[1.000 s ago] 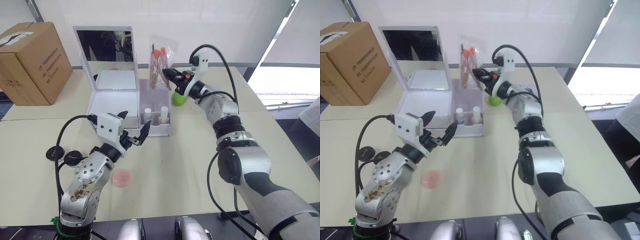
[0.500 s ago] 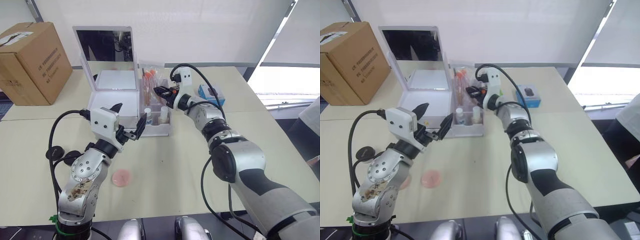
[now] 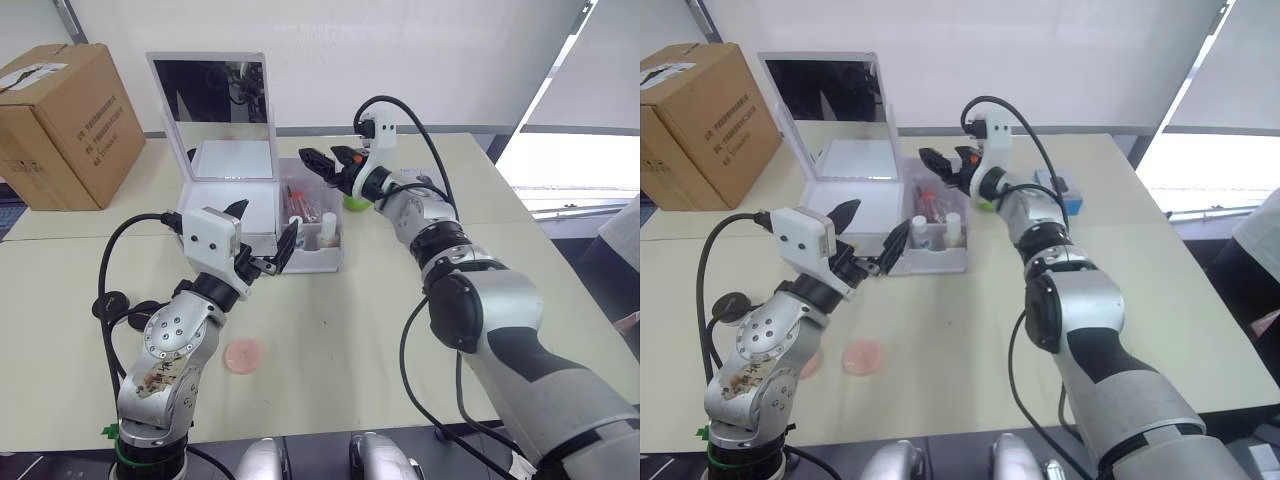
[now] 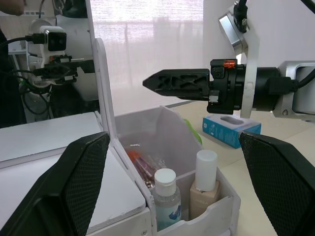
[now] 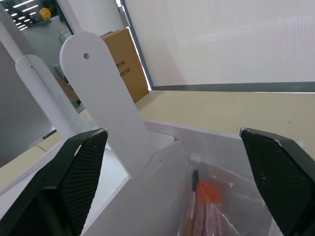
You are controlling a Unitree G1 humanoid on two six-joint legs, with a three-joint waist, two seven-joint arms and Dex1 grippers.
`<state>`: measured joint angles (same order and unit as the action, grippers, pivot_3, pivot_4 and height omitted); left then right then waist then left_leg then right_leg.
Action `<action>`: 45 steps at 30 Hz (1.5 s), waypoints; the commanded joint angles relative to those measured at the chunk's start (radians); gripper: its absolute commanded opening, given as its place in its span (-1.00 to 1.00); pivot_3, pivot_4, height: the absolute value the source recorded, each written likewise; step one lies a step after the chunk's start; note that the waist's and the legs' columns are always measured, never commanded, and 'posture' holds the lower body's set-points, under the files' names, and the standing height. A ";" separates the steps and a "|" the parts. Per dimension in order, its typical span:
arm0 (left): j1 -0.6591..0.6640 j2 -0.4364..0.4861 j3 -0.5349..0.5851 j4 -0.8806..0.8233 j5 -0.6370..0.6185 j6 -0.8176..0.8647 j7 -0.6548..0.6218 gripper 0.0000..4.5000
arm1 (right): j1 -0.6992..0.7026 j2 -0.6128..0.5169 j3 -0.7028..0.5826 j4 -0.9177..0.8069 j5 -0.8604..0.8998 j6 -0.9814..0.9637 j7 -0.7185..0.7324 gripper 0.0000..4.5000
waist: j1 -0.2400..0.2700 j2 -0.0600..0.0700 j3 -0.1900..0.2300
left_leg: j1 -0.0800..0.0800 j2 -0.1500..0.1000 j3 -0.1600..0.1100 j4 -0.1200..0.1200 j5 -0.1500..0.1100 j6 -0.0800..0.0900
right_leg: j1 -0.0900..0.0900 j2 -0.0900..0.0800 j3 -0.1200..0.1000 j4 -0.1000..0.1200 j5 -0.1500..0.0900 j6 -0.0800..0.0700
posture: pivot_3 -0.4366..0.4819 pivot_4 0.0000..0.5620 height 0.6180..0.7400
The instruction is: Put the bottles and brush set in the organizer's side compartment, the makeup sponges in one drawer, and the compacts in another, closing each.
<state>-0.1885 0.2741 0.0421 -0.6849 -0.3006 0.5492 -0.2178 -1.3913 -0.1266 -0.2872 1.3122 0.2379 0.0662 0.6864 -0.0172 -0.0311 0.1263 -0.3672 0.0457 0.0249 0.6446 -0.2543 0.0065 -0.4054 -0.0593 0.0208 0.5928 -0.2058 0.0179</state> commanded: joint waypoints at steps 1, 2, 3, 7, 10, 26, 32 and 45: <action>0.005 0.017 0.029 -0.038 -0.045 0.004 -0.031 1.00 | -0.016 -0.036 -0.004 -0.071 0.014 0.017 0.060 0.99 | -0.001 0.000 0.000 | 0.000 0.000 0.000 0.000 0.000 0.000 | 0.000 0.000 0.000 0.000 0.000 0.000 | -0.05 -0.47 1.00; 0.024 0.041 0.063 -0.035 -0.095 0.009 -0.078 1.00 | 0.003 -0.058 0.004 -0.107 0.015 0.032 0.095 0.99 | -0.002 0.000 0.000 | 0.000 0.000 0.000 0.000 0.000 0.000 | 0.000 0.000 0.000 0.000 0.000 0.000 | -0.05 -0.47 1.00; 0.040 0.063 0.096 -0.030 -0.138 0.012 -0.118 1.00 | 0.023 -0.076 0.012 -0.140 0.016 0.046 0.125 0.99 | -0.002 0.000 0.000 | 0.000 0.000 0.000 0.000 0.000 0.000 | 0.000 0.000 0.000 0.000 0.000 0.000 | -0.05 -0.47 1.00; 0.114 0.212 0.264 0.047 -0.314 0.018 -0.323 1.00 | 0.202 -0.162 0.063 -0.475 0.053 0.207 0.246 0.99 | 0.003 0.001 0.000 | 0.000 0.002 0.000 0.000 0.000 0.000 | 0.000 0.000 -0.002 0.000 -0.001 -0.001 | -0.05 -0.47 1.00; 0.169 0.334 0.387 0.179 -0.357 -0.011 -0.469 1.00 | 0.439 -0.267 0.087 -0.925 0.167 0.429 0.320 0.99 | 0.005 0.001 0.001 | -0.001 0.003 0.001 0.000 0.000 0.000 | -0.001 -0.001 -0.005 0.000 -0.007 -0.007 | -0.05 -0.47 1.00; 0.329 0.701 0.742 1.031 -0.159 -0.374 -0.771 1.00 | 1.575 -0.661 -0.412 -1.649 0.382 0.557 0.427 0.99 | 0.021 -0.008 0.007 | 0.008 0.003 0.012 -0.017 -0.007 -0.012 | -0.015 -0.020 -0.009 0.000 -0.016 -0.004 | -0.05 -0.47 1.00; 0.284 0.751 0.723 1.204 -0.132 -0.458 -0.807 1.00 | 1.626 -0.632 -0.416 -1.581 0.362 0.452 0.396 0.99 | 0.029 -0.012 0.007 | 0.007 0.005 0.017 -0.017 -0.008 -0.013 | -0.017 -0.020 -0.012 0.000 -0.016 -0.004 | -0.05 -0.47 1.00; 0.355 0.594 0.661 0.930 -0.200 -0.384 -0.774 1.00 | 1.476 -0.606 -0.235 -1.761 0.528 0.547 0.279 0.99 | 0.029 -0.010 0.007 | 0.010 0.007 0.024 -0.020 -0.008 -0.014 | -0.016 -0.026 -0.013 0.001 -0.015 -0.002 | -0.05 -0.47 1.00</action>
<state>0.1396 0.9029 0.7194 0.3670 -0.4678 0.1338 -1.0181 0.1256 -0.7345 -0.5478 -0.3803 0.7112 0.5884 1.0019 0.0119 -0.0415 0.1334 -0.3571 0.0526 0.0494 0.6244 -0.2623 -0.0070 -0.4217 -0.0852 0.0074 0.5941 -0.2206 0.0160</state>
